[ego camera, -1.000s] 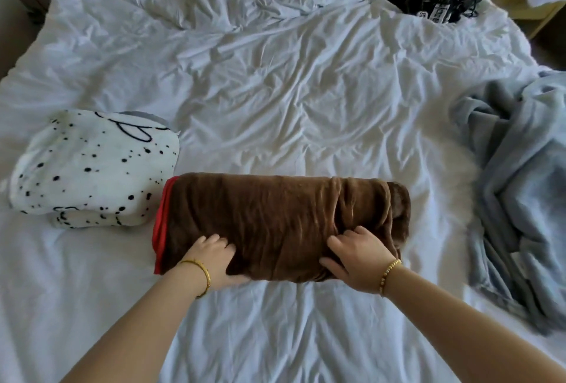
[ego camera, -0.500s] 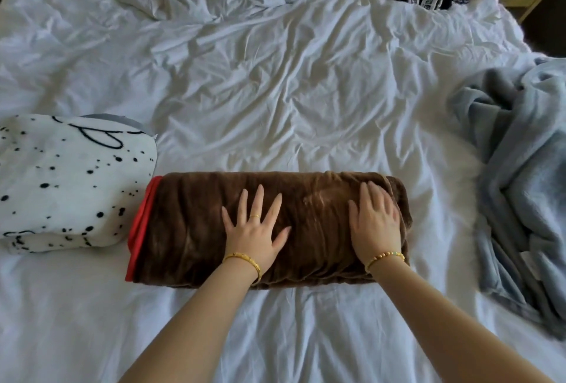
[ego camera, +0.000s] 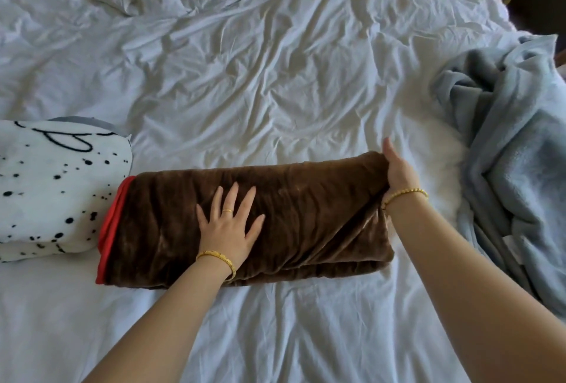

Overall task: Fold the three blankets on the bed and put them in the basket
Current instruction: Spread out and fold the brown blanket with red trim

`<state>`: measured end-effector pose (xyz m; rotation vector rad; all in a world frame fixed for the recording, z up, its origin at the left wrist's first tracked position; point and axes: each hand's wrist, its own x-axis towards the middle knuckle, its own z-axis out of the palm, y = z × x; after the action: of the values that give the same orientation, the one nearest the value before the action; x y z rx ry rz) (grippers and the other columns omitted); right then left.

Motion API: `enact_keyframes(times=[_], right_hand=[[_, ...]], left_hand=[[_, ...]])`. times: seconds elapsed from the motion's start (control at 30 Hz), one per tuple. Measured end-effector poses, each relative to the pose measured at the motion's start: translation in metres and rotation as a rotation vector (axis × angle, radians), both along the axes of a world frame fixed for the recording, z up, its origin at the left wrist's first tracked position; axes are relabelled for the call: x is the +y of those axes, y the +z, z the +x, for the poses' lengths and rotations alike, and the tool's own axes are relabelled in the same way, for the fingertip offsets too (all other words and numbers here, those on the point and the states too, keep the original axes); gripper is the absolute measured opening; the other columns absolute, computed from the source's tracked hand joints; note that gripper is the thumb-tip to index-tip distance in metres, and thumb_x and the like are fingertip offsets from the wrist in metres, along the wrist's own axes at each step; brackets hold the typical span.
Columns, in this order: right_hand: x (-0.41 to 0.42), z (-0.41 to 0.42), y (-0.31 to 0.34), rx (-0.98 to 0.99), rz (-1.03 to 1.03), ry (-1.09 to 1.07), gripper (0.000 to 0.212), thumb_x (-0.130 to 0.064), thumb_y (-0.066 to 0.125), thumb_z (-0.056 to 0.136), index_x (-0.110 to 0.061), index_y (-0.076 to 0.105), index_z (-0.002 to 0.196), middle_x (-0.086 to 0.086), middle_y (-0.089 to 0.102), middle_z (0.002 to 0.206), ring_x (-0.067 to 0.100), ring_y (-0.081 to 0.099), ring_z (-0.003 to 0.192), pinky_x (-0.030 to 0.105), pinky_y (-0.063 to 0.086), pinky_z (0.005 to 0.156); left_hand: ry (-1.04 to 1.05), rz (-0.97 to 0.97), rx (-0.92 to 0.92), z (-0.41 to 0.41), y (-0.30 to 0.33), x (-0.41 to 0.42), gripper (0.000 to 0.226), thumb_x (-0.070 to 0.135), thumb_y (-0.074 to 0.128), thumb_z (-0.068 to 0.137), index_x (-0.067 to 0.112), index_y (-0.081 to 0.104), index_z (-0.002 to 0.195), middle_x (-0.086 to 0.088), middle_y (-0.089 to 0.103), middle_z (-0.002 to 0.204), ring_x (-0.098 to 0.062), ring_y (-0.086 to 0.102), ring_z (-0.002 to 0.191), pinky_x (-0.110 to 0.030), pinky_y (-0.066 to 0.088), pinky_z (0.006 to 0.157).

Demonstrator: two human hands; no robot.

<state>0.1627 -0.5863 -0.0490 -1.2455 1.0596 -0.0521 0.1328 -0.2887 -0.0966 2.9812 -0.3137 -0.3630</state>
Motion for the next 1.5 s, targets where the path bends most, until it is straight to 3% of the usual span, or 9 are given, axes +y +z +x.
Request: enact_keyframes(times=[0.13, 0.33, 0.5, 0.73, 1.0, 1.17, 1.27, 1.37, 1.5], right_hand=[[-0.039, -0.028, -0.009, 0.137, -0.122, -0.026, 0.029, -0.036, 0.052, 0.092, -0.018, 0.044, 0.07, -0.002, 0.04, 0.05, 0.008, 0.038, 0.035, 0.013, 0.031, 0.031], [-0.007, -0.016, -0.001, 0.232, -0.161, 0.453, 0.04, -0.052, 0.047, 0.09, -0.015, 0.062, 0.084, -0.002, 0.06, 0.074, 0.014, 0.057, 0.071, 0.026, 0.05, 0.066], [-0.007, -0.019, -0.016, 0.25, -0.487, 0.307, 0.027, -0.022, 0.045, 0.095, -0.002, 0.06, 0.106, 0.016, 0.063, 0.106, 0.031, 0.057, 0.1, 0.028, 0.039, 0.08], [0.008, -0.022, -0.024, 0.239, -0.713, 0.298, 0.027, -0.019, 0.033, 0.098, -0.007, 0.056, 0.104, 0.009, 0.057, 0.096, 0.024, 0.047, 0.084, 0.027, 0.03, 0.07], [0.013, 0.027, -0.009, 0.45, -0.664, 0.831, 0.038, -0.029, 0.059, 0.089, -0.002, 0.058, 0.115, 0.012, 0.062, 0.104, 0.027, 0.056, 0.091, 0.029, 0.042, 0.074], [0.001, 0.022, -0.007, 0.272, -0.539, 0.383, 0.027, -0.01, 0.045, 0.094, 0.001, 0.06, 0.113, 0.015, 0.063, 0.109, 0.03, 0.057, 0.104, 0.025, 0.042, 0.076], [-0.007, 0.011, -0.011, 0.262, -0.473, 0.148, 0.03, -0.004, 0.039, 0.093, 0.009, 0.062, 0.106, 0.02, 0.061, 0.088, 0.031, 0.056, 0.086, 0.029, 0.042, 0.056], [0.005, 0.008, -0.019, 0.306, -0.437, 0.125, 0.034, -0.007, 0.036, 0.095, -0.006, 0.04, 0.062, 0.006, 0.034, 0.059, 0.023, 0.039, 0.064, 0.025, 0.026, 0.045], [0.017, 0.008, -0.021, 0.328, -0.449, 0.377, 0.035, -0.033, 0.048, 0.093, -0.005, 0.057, 0.075, 0.007, 0.051, 0.066, 0.024, 0.048, 0.066, 0.028, 0.036, 0.068]], left_hand=[[0.026, 0.037, 0.018, -0.003, -0.001, -0.001, 0.068, 0.062, -0.002, 0.082, 0.041, -0.004, 0.146, 0.006, -0.004, 0.157, -0.023, -0.007, 0.145, -0.059, 0.005, 0.113], [0.022, 0.137, 0.01, -0.002, -0.004, -0.008, 0.063, 0.058, 0.002, 0.087, 0.04, -0.009, 0.146, 0.004, -0.006, 0.157, -0.025, -0.008, 0.145, -0.06, 0.006, 0.112], [0.024, 0.112, 0.024, -0.002, -0.002, -0.009, 0.061, 0.057, 0.008, 0.09, 0.041, -0.009, 0.146, 0.005, -0.007, 0.157, -0.024, -0.009, 0.145, -0.06, 0.004, 0.112], [-0.001, 0.147, -0.005, -0.007, -0.003, -0.011, 0.062, 0.057, 0.006, 0.089, 0.04, -0.01, 0.146, 0.003, -0.008, 0.158, -0.026, -0.011, 0.145, -0.061, 0.004, 0.111], [-0.029, 0.153, 0.009, -0.004, -0.002, -0.008, 0.065, 0.059, -0.005, 0.084, 0.04, -0.012, 0.145, 0.004, -0.004, 0.158, -0.027, -0.008, 0.145, -0.059, 0.005, 0.112], [-0.023, 0.128, -0.006, -0.006, -0.001, -0.008, 0.062, 0.058, 0.005, 0.088, 0.04, -0.008, 0.146, 0.003, -0.001, 0.158, -0.025, -0.005, 0.145, -0.059, 0.006, 0.112], [-0.027, 0.13, -0.018, -0.008, -0.002, -0.008, 0.061, 0.058, 0.009, 0.09, 0.04, -0.007, 0.146, 0.003, -0.001, 0.158, -0.026, -0.005, 0.145, -0.059, 0.006, 0.112], [-0.031, 0.133, -0.016, -0.007, -0.002, -0.007, 0.061, 0.057, 0.01, 0.091, 0.039, -0.007, 0.147, 0.002, -0.001, 0.158, -0.026, -0.004, 0.145, -0.06, 0.006, 0.112], [-0.03, 0.135, -0.012, -0.006, -0.003, -0.008, 0.062, 0.058, 0.006, 0.089, 0.039, -0.008, 0.146, 0.003, -0.002, 0.157, -0.027, -0.004, 0.145, -0.06, 0.007, 0.112]])
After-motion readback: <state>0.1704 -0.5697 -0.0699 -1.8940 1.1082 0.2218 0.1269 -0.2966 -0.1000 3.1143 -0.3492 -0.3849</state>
